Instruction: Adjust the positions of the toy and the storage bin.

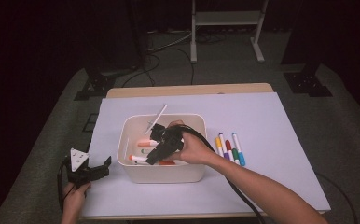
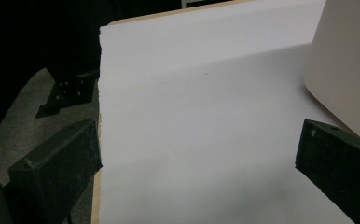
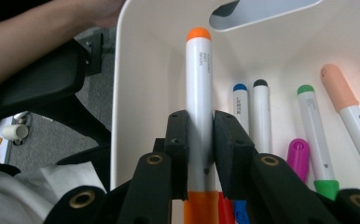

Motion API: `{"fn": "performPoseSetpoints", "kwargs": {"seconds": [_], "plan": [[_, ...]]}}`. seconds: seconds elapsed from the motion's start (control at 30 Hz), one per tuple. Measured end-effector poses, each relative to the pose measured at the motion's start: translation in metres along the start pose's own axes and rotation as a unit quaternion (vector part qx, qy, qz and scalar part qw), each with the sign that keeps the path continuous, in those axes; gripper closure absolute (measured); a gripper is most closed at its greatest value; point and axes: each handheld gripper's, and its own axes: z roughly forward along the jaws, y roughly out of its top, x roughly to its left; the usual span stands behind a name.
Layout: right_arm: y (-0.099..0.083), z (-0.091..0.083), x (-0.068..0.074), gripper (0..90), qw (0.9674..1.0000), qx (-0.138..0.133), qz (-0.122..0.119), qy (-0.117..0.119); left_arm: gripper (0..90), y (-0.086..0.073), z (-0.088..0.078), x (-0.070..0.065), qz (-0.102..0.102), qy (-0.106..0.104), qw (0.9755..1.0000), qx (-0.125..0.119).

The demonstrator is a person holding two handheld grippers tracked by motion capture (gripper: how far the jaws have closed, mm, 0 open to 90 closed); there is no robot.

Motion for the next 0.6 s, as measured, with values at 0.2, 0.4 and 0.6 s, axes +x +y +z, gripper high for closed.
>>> {"fn": "performPoseSetpoints", "kwargs": {"seconds": [0.2,0.4,0.6], "plan": [[0.000,0.009,-0.001,75.3,0.9997,0.021,-0.005,-0.006,0.0,0.000,0.000,0.000,0.001,0.000,1.0000,0.000],[0.001,0.012,0.000,66.1,0.9992,0.035,-0.008,-0.020,0.0,0.000,0.000,0.001,0.000,-0.001,1.0000,0.000],[-0.003,-0.011,0.003,61.3,0.9995,0.010,-0.005,-0.029,0.0,0.000,0.000,0.000,-0.001,-0.001,1.0000,-0.001]]}}
